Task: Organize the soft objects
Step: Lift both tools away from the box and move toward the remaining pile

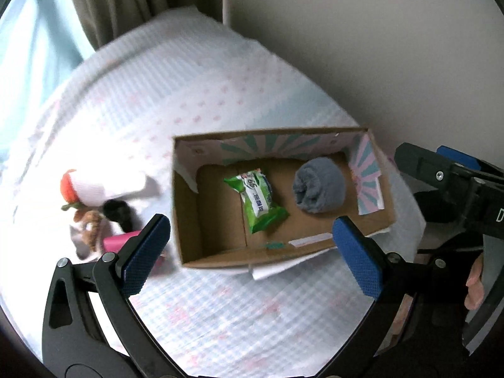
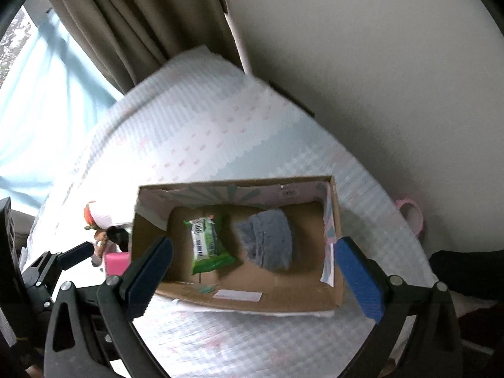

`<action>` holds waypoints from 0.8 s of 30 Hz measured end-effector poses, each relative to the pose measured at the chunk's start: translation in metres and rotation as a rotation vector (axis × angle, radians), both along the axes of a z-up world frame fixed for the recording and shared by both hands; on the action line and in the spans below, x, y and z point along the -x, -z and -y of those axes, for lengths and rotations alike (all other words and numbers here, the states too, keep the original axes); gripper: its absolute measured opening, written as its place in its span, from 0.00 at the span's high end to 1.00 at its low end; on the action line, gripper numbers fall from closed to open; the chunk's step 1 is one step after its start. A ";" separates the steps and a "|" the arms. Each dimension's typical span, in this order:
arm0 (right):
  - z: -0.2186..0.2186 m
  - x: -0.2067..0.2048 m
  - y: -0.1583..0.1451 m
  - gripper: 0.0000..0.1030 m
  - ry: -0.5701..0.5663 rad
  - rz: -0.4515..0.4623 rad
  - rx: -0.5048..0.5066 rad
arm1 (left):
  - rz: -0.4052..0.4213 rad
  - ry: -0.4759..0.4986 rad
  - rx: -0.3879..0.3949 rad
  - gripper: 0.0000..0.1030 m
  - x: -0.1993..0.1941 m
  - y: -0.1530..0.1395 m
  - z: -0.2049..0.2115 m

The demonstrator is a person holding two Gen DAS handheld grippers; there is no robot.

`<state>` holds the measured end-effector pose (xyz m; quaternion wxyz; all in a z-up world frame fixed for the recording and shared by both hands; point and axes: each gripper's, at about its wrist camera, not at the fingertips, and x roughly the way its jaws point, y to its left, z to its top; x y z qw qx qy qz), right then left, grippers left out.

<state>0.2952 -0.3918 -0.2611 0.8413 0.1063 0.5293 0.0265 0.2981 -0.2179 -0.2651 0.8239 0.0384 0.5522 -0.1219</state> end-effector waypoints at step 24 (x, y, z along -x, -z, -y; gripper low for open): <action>-0.148 0.193 -0.151 0.01 -0.014 0.374 0.110 | 0.360 -0.128 0.038 0.01 0.185 -0.154 -0.191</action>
